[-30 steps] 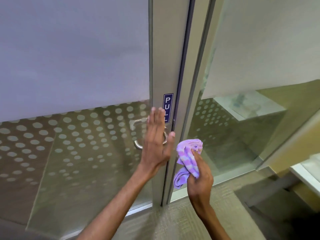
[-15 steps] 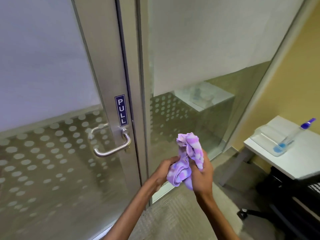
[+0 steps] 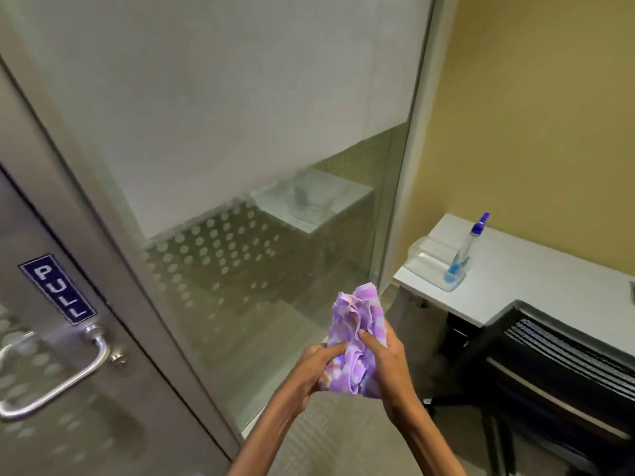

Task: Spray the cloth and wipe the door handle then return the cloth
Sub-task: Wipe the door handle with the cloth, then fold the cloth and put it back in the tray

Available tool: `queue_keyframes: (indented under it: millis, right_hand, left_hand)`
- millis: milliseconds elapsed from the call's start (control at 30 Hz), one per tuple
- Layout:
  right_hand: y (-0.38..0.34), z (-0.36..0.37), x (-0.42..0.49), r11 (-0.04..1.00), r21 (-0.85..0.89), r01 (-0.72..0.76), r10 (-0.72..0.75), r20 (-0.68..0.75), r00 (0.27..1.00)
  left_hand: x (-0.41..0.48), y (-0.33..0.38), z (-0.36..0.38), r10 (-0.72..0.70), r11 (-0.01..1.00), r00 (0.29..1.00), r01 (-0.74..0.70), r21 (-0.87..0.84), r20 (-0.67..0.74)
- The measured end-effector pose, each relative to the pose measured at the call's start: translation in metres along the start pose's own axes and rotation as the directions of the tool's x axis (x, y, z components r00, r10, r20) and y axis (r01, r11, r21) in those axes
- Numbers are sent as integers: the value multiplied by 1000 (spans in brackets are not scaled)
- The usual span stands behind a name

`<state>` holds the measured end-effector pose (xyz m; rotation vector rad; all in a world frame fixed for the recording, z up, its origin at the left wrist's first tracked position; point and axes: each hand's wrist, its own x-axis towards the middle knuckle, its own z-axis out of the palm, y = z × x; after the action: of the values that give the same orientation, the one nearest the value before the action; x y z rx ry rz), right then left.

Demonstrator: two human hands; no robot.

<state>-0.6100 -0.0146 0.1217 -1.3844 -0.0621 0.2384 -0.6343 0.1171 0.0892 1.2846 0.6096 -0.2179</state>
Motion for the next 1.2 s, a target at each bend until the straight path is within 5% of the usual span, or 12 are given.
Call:
queue_keyframes:
  millis: [333,567,900,1200]
  right_hand:
    - [-15,-86,56,1000,-3,0,0,-162,987]
    - [-20,-118,115,999,-28,-21,14,-229,973]
    - [-18,-121,253,992,-32,-120,96,-408,908]
    - [-28,-127,346,978,-47,-204,159,-470,868]
  left_hand:
    - [69,9,109,151,945,989,-142,293,-6]
    - [142,42,142,-7,962,997,-13,272,72]
    - [255,111,166,44,965,999,-48,258,23]
    - [327,168,186,17,966,987,-57,250,160]
